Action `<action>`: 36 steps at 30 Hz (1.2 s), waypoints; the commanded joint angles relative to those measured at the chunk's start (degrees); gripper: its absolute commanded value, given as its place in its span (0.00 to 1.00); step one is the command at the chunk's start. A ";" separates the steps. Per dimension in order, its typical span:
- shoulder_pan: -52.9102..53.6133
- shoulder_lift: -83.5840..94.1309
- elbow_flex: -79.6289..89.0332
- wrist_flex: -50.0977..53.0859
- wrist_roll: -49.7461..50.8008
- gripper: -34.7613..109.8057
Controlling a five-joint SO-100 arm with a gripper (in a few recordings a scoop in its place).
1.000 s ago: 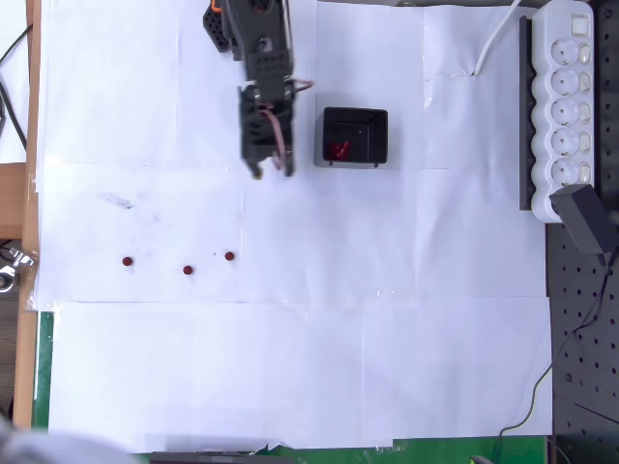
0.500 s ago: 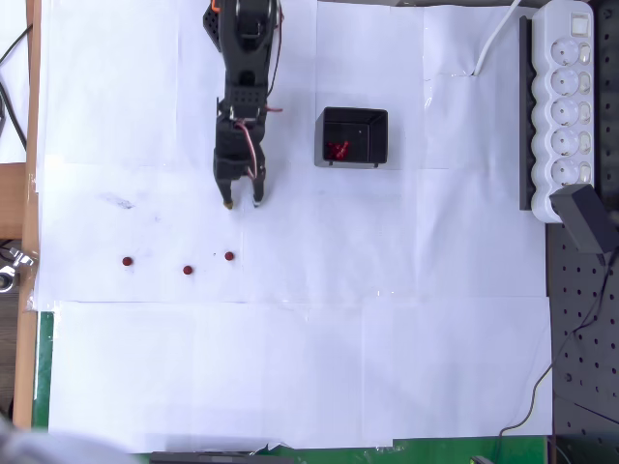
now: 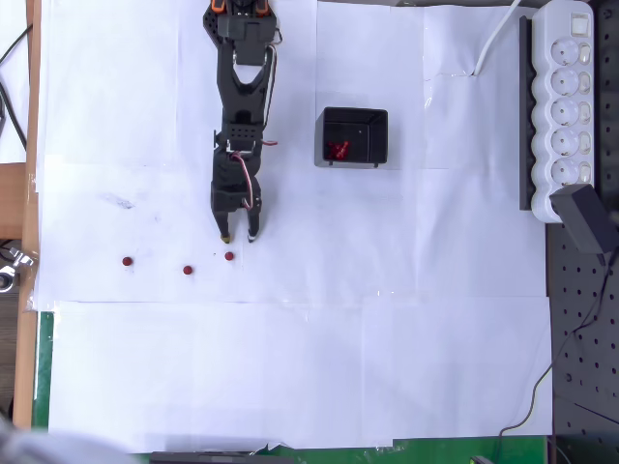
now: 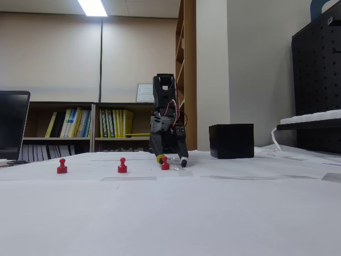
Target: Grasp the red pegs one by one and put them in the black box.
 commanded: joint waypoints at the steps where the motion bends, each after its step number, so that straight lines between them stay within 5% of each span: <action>1: 1.67 1.58 2.02 -1.14 -2.46 0.35; 36: 3.25 10.46 12.13 -1.23 -5.45 0.33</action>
